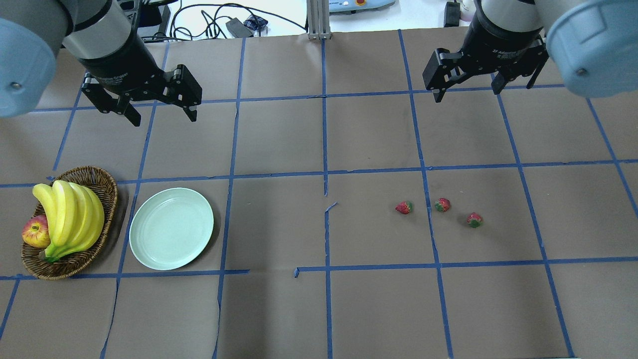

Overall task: Collect all strawberries into plate
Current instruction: 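Move the right gripper toward the three red strawberries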

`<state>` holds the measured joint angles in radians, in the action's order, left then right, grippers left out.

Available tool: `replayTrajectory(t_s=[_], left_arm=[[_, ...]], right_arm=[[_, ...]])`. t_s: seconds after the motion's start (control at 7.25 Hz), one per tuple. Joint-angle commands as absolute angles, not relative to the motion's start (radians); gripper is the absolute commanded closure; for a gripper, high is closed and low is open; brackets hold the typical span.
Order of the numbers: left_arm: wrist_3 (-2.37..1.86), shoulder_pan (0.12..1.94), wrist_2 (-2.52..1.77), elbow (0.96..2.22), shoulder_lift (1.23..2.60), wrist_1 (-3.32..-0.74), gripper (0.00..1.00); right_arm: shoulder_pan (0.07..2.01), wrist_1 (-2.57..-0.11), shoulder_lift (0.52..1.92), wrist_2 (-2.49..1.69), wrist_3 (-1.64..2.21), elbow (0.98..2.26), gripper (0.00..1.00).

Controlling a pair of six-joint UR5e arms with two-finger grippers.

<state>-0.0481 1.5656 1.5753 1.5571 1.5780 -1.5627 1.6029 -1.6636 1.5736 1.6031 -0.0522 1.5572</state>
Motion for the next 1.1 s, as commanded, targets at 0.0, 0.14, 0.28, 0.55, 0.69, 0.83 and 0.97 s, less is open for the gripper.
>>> replayTrajectory(t_s=[0.0, 0.14, 0.28, 0.55, 0.69, 0.83, 0.97], left_arm=[[-0.049, 1.566, 1.575, 1.559, 1.578, -1.562, 0.00], [-0.049, 1.566, 1.575, 1.559, 1.578, -1.562, 0.00], [-0.048, 1.566, 1.575, 1.559, 1.577, -1.562, 0.00], [-0.049, 1.565, 1.575, 1.559, 1.580, -1.562, 0.00], [-0.049, 1.566, 1.575, 1.560, 1.585, -1.562, 0.00], [-0.049, 1.565, 1.575, 1.569, 1.586, -1.559, 0.00], [-0.049, 1.565, 1.575, 1.571, 1.585, -1.557, 0.00]], right_arm=[[1.603, -1.640, 1.572, 1.600, -0.054, 1.560, 0.00], [1.603, -1.638, 1.569, 1.600, -0.054, 1.566, 0.00], [1.603, -1.629, 1.566, 1.604, -0.069, 1.589, 0.00], [1.565, -1.640, 1.528, 1.600, -0.109, 1.702, 0.00], [1.534, -1.720, 1.513, 1.598, -0.150, 1.785, 0.00], [1.502, -1.849, 1.513, 1.597, -0.196, 1.896, 0.00], [1.458, -1.974, 1.513, 1.597, -0.266, 2.002, 0.00]])
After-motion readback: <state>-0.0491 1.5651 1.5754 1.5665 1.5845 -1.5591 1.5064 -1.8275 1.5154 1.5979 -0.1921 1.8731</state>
